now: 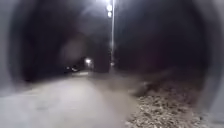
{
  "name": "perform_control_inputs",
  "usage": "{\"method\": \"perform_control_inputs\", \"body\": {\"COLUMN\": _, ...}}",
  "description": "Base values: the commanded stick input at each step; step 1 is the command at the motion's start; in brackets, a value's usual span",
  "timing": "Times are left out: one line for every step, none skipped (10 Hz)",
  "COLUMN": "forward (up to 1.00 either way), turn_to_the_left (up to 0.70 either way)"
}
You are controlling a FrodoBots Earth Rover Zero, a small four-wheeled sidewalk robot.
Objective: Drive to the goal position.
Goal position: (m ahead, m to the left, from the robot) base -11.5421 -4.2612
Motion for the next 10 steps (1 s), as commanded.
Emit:
{"method": "perform_control_inputs", "body": {"forward": 0.0, "turn_to_the_left": -0.7}}
{"method": "perform_control_inputs", "body": {"forward": 0.0, "turn_to_the_left": -0.7}}
{"method": "perform_control_inputs", "body": {"forward": 0.0, "turn_to_the_left": -0.7}}
{"method": "perform_control_inputs", "body": {"forward": 0.0, "turn_to_the_left": -0.7}}
{"method": "perform_control_inputs", "body": {"forward": 0.0, "turn_to_the_left": -0.7}}
{"method": "perform_control_inputs", "body": {"forward": 0.0, "turn_to_the_left": -0.7}}
{"method": "perform_control_inputs", "body": {"forward": 0.0, "turn_to_the_left": -0.7}}
{"method": "perform_control_inputs", "body": {"forward": 0.0, "turn_to_the_left": -0.7}}
{"method": "perform_control_inputs", "body": {"forward": 0.0, "turn_to_the_left": -0.7}}
{"method": "perform_control_inputs", "body": {"forward": 0.0, "turn_to_the_left": -0.7}}
